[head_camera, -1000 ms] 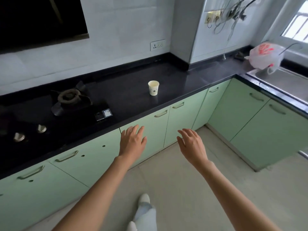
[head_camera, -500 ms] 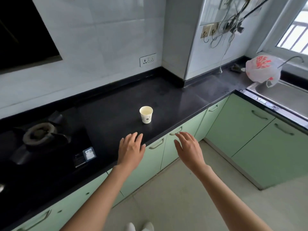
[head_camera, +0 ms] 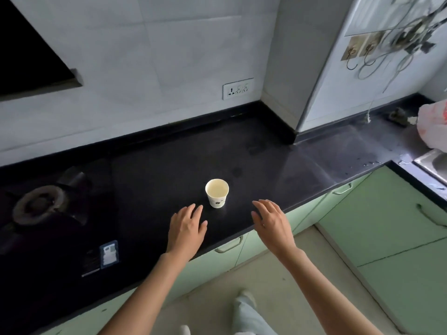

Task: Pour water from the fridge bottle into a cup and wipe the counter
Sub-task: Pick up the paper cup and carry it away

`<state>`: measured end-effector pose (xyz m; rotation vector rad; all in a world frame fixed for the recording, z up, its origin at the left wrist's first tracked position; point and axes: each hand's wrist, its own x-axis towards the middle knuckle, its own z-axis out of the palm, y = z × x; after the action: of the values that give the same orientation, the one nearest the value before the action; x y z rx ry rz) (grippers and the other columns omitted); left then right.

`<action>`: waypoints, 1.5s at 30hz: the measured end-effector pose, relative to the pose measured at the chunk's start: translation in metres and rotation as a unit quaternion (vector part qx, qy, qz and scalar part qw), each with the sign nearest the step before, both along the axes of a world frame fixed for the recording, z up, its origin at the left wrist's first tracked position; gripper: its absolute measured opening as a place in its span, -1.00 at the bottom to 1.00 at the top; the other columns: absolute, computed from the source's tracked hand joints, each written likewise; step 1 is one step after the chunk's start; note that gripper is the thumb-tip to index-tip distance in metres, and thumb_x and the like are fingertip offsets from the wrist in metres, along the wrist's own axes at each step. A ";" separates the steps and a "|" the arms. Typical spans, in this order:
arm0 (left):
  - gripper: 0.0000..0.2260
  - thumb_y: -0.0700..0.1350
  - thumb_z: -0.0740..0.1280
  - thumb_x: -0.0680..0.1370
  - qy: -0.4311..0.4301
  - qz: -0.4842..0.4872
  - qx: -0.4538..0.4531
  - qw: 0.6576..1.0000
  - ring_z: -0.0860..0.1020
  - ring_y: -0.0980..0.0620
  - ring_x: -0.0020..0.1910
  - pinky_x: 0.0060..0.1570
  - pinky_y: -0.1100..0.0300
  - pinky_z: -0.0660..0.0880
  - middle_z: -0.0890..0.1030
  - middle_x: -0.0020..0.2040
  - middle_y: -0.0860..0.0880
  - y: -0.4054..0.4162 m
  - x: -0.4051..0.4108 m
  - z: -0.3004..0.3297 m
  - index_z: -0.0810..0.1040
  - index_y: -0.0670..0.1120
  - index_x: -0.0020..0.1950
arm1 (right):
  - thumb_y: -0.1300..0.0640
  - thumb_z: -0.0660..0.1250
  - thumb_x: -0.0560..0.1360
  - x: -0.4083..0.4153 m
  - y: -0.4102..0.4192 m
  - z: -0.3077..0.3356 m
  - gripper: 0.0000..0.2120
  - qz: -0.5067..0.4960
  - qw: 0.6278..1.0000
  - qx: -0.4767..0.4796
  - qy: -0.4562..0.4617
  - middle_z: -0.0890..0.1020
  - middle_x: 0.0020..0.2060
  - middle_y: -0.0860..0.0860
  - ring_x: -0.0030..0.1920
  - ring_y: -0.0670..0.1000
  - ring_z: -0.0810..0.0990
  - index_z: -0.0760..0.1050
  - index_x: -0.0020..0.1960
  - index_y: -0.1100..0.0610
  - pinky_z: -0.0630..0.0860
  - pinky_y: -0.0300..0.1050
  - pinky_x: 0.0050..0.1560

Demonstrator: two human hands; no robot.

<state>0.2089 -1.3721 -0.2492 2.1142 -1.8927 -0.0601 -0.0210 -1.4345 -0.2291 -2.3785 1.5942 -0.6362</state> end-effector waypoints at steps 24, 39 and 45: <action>-0.58 -0.19 0.44 0.49 0.391 0.130 -0.028 0.911 0.51 0.13 0.24 0.25 0.31 0.40 0.56 0.26 -0.02 -0.070 -0.022 -0.048 0.47 -0.15 0.33 | 0.02 0.39 0.50 0.060 -0.099 -0.058 -0.31 0.148 0.949 0.257 -0.110 0.36 0.39 -0.17 0.37 -0.04 0.41 0.14 0.52 0.03 0.44 -0.03 0.30; -0.66 -0.20 0.25 0.60 0.666 0.147 0.088 0.726 0.47 0.26 0.29 0.18 0.41 0.42 0.55 0.29 0.10 -0.063 0.002 -0.031 0.44 0.11 0.33 | 0.09 0.56 0.34 0.076 -0.101 -0.055 -0.34 0.103 0.927 0.313 -0.181 0.51 0.14 -0.36 0.16 -0.30 0.52 0.29 0.25 -0.29 0.46 -0.33 0.20; -0.55 -0.07 0.24 0.50 0.680 0.143 0.070 0.716 0.45 0.20 0.33 0.22 0.37 0.41 0.55 0.31 0.09 -0.058 0.000 -0.017 0.42 0.00 0.41 | 0.08 0.55 0.34 0.079 -0.101 -0.038 -0.42 0.122 0.920 0.299 -0.220 0.57 0.13 -0.26 0.16 -0.17 0.57 0.36 0.22 -0.27 0.52 -0.23 0.17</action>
<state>0.2094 -1.4299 -0.2664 1.4899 -0.6323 -1.3018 0.0579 -1.5356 -0.2667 -1.7781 1.0734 -0.4918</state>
